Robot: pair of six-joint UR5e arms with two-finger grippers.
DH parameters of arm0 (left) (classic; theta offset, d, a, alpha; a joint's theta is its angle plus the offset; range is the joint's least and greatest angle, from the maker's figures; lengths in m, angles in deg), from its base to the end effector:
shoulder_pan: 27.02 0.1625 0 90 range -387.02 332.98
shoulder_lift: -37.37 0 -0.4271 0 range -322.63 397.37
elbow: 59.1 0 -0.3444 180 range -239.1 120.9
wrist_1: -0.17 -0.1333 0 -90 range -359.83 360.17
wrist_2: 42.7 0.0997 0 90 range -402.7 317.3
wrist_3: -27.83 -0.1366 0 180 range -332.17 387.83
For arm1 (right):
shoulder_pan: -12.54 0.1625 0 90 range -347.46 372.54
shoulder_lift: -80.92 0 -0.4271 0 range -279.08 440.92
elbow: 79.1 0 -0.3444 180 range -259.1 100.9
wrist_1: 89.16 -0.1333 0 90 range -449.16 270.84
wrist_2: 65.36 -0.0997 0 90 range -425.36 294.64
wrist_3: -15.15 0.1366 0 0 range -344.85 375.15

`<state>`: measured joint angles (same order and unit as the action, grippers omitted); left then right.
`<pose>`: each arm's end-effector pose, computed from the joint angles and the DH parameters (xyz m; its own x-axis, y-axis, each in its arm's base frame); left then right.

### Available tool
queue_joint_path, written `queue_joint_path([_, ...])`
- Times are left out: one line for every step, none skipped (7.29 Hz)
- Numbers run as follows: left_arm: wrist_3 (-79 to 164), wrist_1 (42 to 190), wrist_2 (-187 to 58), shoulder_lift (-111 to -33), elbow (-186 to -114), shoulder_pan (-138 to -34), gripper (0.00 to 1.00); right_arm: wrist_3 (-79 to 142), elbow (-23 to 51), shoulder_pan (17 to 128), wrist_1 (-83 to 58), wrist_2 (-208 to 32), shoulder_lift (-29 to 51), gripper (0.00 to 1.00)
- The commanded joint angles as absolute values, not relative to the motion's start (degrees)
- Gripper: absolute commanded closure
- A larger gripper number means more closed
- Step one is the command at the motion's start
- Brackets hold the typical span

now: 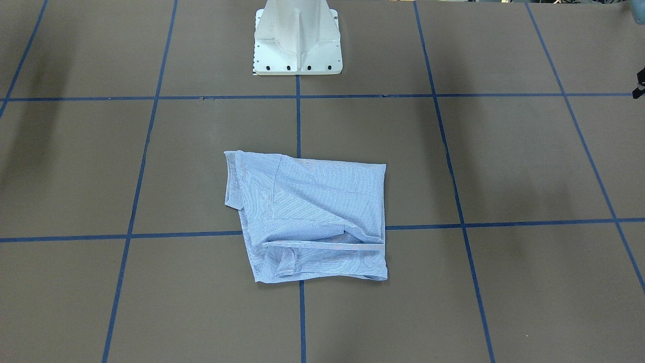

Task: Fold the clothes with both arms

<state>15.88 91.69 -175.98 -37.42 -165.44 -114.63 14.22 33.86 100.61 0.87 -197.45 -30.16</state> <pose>-0.0256 -0.3378 0.6626 0.7017 0.2673 -0.6604 -0.1911 0.9636 0.1870 0.0318 -0.2948 0.6478 0.7403 -0.0628 0.6693 0.0457 0.9980 0.0432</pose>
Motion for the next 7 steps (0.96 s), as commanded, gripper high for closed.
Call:
queue_joint_path([14.11, 88.14, -175.85, -37.95, -164.13, -117.28, 0.0, 14.28, 33.84, 100.61, 0.84, -197.46, -30.09, 0.0])
queue_joint_path([13.94, 88.49, -176.2, -37.87, -164.92, -117.28, 0.0, 14.28, 33.92, 100.61, 0.84, -197.46, -30.09, 0.0])
queue_joint_path([13.68, 88.58, -175.77, -38.39, -165.18, -117.19, 0.0, 14.36, 33.84, 100.61, 0.84, -197.46, -30.0, 0.0])
queue_joint_path([13.5, 89.19, -175.5, -38.66, -165.19, -117.1, 0.0, 14.36, 33.75, 100.61, 0.93, -197.46, -30.0, 0.0])
queue_joint_path([13.67, 91.29, -175.5, -38.48, -165.27, -117.19, 0.0, 14.36, 33.58, 100.61, 0.93, -197.55, -30.0, 0.0])
queue_joint_path([13.68, 91.57, -175.5, -38.48, -165.27, -117.19, 0.0, 14.36, 33.57, 100.61, 0.93, -197.55, -29.92, 0.0])
queue_joint_path([13.68, 91.57, -175.5, -38.57, -165.36, -117.19, 0.0, 14.19, 33.49, 100.61, 0.93, -197.46, -29.91, 0.0])
